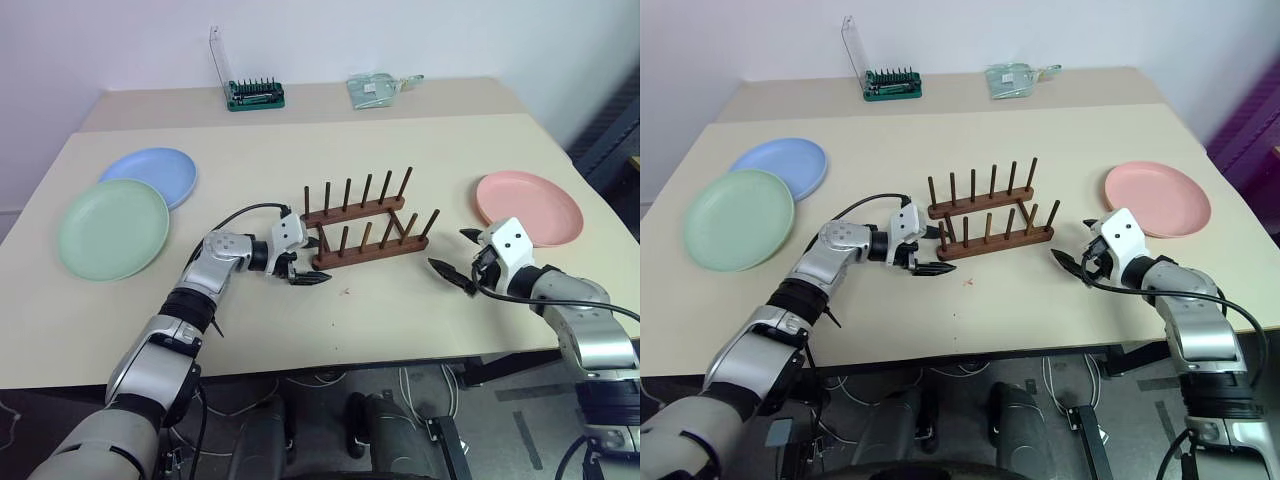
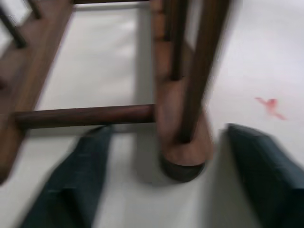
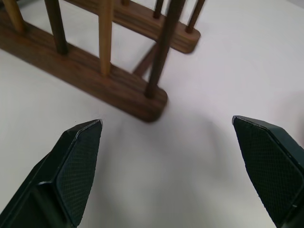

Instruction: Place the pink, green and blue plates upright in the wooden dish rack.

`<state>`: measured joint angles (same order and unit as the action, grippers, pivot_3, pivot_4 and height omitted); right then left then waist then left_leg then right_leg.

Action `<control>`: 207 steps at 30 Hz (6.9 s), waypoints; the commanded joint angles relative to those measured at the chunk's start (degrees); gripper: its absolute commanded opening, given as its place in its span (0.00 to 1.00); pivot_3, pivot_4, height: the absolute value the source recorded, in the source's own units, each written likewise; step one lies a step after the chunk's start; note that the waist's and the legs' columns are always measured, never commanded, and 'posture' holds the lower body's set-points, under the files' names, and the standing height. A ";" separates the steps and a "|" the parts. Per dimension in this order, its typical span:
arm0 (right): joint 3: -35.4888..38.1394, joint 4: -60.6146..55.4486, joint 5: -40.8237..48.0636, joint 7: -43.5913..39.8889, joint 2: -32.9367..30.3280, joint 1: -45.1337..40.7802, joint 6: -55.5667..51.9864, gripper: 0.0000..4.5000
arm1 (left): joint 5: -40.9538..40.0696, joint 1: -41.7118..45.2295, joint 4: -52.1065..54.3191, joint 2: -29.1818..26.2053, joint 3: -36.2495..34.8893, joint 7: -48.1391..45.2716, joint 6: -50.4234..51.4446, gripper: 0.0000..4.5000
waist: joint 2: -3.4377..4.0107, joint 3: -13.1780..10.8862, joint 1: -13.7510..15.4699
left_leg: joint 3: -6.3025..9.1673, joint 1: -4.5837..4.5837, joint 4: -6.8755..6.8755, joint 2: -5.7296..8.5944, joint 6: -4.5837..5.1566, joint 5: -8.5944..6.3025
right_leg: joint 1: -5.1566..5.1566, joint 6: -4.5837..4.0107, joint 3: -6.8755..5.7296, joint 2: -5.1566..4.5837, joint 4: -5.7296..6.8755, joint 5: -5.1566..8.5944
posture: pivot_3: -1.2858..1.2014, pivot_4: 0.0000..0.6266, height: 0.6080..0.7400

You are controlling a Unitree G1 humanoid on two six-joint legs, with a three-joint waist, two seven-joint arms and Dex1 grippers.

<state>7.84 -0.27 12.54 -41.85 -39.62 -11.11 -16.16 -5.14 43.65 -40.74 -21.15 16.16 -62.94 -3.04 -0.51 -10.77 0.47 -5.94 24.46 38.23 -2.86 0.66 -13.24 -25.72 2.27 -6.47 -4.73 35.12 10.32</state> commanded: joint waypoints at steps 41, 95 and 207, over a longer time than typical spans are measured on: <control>-7.85 11.51 -12.68 7.26 2.56 -13.26 4.31 0.21 | 7.90 -17.58 30.20 3.68 0.76 32.26 16.48 0.14 | 0.20 0.66 -1.06 | 0.10 -0.20 -0.20 0.00 -0.04 -0.03 | 0.24 -0.11 -0.37 -0.28 -0.02 0.19 | 0.52 0.24 0.92; 14.38 3.94 44.77 7.43 6.73 -36.46 -36.55 0.00 | 0.07 -23.19 44.96 4.41 3.01 20.32 19.10 0.14 | 0.41 0.14 0.23 | -0.03 0.70 -0.10 0.06 0.13 -0.07 | -0.75 -0.06 -0.22 -0.27 0.10 0.14 | 0.52 0.24 0.92; -32.52 20.44 -47.00 19.13 15.57 -45.01 38.62 0.04 | -36.34 4.11 63.65 13.48 -40.13 90.36 67.09 0.00 | -0.61 0.06 -0.05 | -0.06 0.82 0.02 0.11 -0.21 0.13 | -0.73 0.13 -0.24 0.01 0.05 -0.34 | 0.52 0.24 0.92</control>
<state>-26.54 21.77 -34.98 -24.36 -24.29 -54.36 22.13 -41.04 46.50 20.90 -7.66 -23.76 27.45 63.54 -1.13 -10.71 0.42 -5.98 25.29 38.25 -2.75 0.45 -13.11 -26.43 2.40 -6.71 -4.72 35.17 9.98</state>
